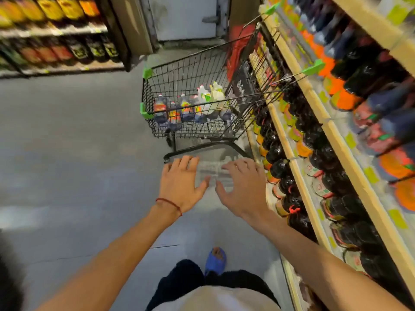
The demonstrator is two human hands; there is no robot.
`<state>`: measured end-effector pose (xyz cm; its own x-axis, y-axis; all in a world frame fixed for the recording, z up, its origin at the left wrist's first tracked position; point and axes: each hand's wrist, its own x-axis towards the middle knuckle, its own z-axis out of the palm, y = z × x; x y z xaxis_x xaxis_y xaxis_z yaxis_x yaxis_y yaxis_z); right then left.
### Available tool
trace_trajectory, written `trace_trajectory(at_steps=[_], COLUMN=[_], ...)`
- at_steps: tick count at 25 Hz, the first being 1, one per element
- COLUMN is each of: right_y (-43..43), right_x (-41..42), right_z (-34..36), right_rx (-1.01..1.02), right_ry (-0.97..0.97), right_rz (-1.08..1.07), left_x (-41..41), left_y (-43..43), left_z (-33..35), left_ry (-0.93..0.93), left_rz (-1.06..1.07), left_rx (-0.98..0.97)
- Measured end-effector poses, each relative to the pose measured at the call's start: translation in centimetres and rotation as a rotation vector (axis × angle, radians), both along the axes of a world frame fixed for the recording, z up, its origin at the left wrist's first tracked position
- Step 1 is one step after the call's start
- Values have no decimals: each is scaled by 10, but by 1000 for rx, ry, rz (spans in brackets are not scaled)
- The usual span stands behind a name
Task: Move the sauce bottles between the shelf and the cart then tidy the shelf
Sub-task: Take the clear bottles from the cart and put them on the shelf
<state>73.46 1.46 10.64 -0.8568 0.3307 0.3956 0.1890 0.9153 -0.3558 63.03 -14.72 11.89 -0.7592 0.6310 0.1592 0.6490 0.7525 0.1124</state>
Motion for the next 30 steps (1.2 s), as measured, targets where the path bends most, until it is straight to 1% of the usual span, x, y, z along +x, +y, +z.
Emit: trace_trajectory(at_steps=[3,5,10,15,18,23,30], right_y=[27,45,90,133,163,218,295], right_x=[-63,-104,-208,-307,-358,-433,-527], right_z=[0,-2,-6,-3,-5,-25,-70], right_rx=[-11,0,-5,-26,-67,-97,-226], right_ry=[17,-5,-17,-61,-95,-142,-218], right_rz=[51,61,51,15,-19,-17,9], left_x=[-55,-92,-193,-293,-347,-420,-509], left_y=[21,37,80,126,157,211,292], left_z=[0,-5,-16,-13,-17,-35,-81], left_ry=[10,11,-25,-36,-98,-131,-287], left_rz=[38,52,68,52,54,69,106], left_rx=[-18,-1,8,-10,-18,-19,-145])
